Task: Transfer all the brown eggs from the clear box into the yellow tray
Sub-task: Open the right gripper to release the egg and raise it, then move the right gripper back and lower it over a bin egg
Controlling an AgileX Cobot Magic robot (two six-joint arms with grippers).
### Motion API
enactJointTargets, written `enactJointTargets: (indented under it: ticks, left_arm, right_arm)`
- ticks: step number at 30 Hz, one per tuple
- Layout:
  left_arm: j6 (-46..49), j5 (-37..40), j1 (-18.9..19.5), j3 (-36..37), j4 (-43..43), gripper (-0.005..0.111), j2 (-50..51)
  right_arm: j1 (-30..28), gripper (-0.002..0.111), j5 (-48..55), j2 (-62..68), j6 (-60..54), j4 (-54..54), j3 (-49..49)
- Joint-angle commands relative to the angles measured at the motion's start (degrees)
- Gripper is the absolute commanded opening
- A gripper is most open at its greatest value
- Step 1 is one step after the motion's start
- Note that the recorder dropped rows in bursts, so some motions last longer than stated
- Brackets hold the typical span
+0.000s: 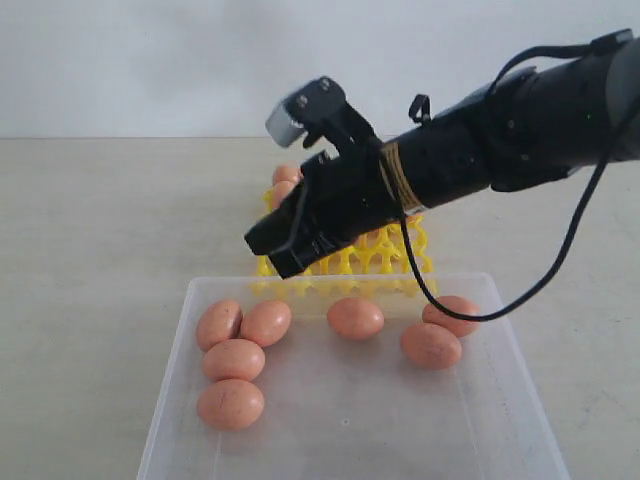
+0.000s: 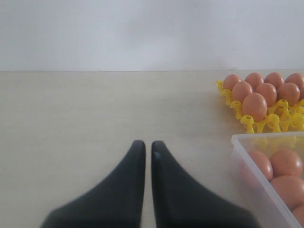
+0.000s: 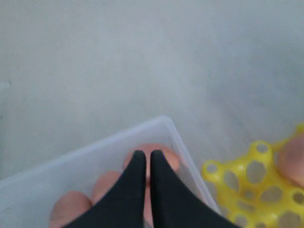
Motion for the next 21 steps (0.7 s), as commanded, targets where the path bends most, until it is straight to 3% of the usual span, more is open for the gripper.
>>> enactJointTargets:
  ticks: [1, 4, 11, 13, 18, 21]
  left_arm:
    - [0.15, -0.07, -0.51, 0.23, -0.06, 0.004, -0.12]
    - [0.15, -0.07, -0.51, 0.23, -0.06, 0.004, -0.12]
    - [0.15, -0.07, -0.51, 0.23, -0.06, 0.004, -0.12]
    - [0.15, -0.07, -0.51, 0.23, -0.06, 0.004, -0.12]
    - [0.15, -0.07, -0.51, 0.23, -0.06, 0.004, -0.12]
    - [0.15, -0.07, -0.51, 0.23, -0.06, 0.004, -0.12]
  right_arm:
    - [0.5, 0.0, 23.46, -0.33, 2.53, -0.55, 5.07]
    - [2.58, 0.0, 46.33, -1.58, 7.91, -0.55, 7.13]
    - [11.22, 0.0, 88.57, -7.65, 5.58, -0.55, 6.69]
    - [11.2, 0.0, 89.28, -9.22, 5.69, -0.55, 5.21]
    - [8.38, 0.0, 76.18, -9.61, 5.56, -0.55, -2.58]
    - [6.5, 0.0, 74.46, -8.39, 5.69, -0.55, -8.36]
